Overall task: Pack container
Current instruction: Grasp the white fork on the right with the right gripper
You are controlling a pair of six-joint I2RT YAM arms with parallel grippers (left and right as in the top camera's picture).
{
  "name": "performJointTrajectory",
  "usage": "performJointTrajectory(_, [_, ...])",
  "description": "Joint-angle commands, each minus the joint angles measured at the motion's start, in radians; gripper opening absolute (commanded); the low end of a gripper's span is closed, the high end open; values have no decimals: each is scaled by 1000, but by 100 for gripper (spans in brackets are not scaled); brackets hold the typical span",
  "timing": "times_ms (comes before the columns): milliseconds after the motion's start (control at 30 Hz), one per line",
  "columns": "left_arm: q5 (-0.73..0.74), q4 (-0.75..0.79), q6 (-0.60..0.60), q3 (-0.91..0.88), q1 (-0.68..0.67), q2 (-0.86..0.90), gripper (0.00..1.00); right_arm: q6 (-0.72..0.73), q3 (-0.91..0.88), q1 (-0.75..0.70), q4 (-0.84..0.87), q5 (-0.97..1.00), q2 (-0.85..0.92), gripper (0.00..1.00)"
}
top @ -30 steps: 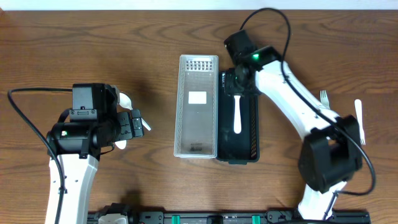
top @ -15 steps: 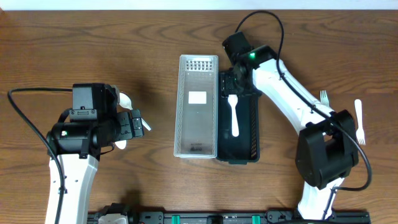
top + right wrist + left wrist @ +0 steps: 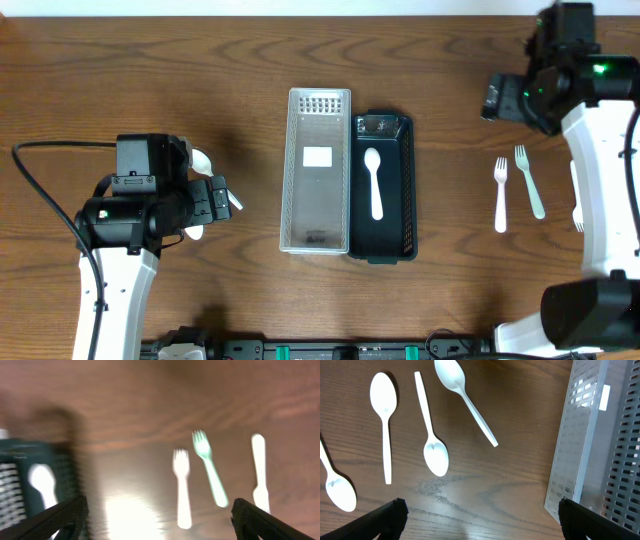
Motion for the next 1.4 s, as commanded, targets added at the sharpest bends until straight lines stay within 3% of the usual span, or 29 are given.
performJointTrajectory(0, [-8,-2,9,23,5,2,98,-80,-131,-59,16,6,55,96])
performJointTrajectory(200, [-8,-1,9,23,5,2,98,-126,-420,-106,217,-39,69,96])
performJointTrajectory(367, [-8,-1,9,23,5,2,98,-133,-558,-108,364,-43,69,95])
performJointTrajectory(733, [-8,-2,9,23,5,2,98,-151,-702,-108,616,-92,71,93])
performJointTrajectory(1033, [-8,-2,9,23,5,2,98,-151,-750,-110,663,-92,110,91])
performJointTrajectory(1167, [-8,-3,8,23,5,2,98,-150,-751,-110,664,-92,114,84])
performJointTrajectory(1367, [-8,-3,9,23,5,2,98,-146,-750,-110,665,-91,114,60])
